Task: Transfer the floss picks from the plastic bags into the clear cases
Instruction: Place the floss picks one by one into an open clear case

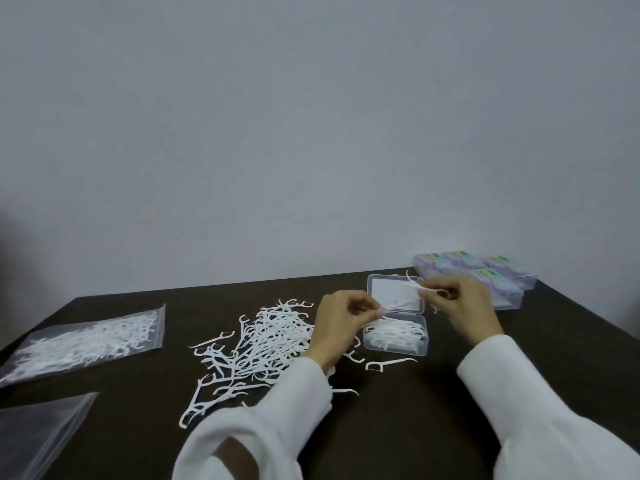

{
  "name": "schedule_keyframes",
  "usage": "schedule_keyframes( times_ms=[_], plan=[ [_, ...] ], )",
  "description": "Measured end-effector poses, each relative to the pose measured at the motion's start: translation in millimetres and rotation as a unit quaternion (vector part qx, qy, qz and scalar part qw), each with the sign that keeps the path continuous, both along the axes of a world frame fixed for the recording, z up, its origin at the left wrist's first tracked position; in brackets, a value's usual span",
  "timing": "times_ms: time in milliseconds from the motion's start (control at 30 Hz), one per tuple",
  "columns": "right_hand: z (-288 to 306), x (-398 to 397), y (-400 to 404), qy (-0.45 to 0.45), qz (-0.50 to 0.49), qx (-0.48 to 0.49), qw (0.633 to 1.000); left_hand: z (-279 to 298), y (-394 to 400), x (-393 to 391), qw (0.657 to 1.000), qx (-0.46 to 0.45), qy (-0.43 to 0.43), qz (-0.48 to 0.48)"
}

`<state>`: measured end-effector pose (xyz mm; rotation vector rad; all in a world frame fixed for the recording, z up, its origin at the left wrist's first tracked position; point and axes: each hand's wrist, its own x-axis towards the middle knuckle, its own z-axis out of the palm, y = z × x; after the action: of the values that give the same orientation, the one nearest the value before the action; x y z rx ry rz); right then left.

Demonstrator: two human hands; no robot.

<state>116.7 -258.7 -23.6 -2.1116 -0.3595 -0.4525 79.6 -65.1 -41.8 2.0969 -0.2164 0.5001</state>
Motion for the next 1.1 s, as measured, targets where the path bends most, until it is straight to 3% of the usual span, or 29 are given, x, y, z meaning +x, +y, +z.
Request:
schedule_keyframes(
  times_ms=[167, 400, 567, 700, 800, 967, 1100],
  plan=[
    [0, 3, -7, -0.01, -0.011, -0.006, 1.0, -2, -19, 10, 0.995, 0.101, 0.01, 0.007],
    [-7, 2, 2, -0.017, 0.023, -0.072, 0.997, -13, -12, 9, 0.989, 0.133, -0.048, 0.03],
    [-11, 1, 11, -0.011, 0.047, -0.093, 0.994, -16, -3, 13, 0.993, 0.086, -0.043, 0.066],
    [-14, -3, 24, -0.005, 0.07, -0.174, 0.982, -20, -1, 15, 0.998, 0.017, -0.005, 0.059],
    [-15, -8, 27, 0.008, 0.087, -0.218, 0.972, -21, -1, 15, 0.998, 0.048, -0.004, 0.032],
    [-13, -10, 15, 0.01, 0.053, -0.164, 0.985, -19, 0, 15, 0.993, 0.118, 0.023, 0.009],
    [-10, -10, 7, 0.019, 0.026, -0.142, 0.989, -15, 6, 14, 0.995, 0.091, 0.045, 0.006]
  ],
)
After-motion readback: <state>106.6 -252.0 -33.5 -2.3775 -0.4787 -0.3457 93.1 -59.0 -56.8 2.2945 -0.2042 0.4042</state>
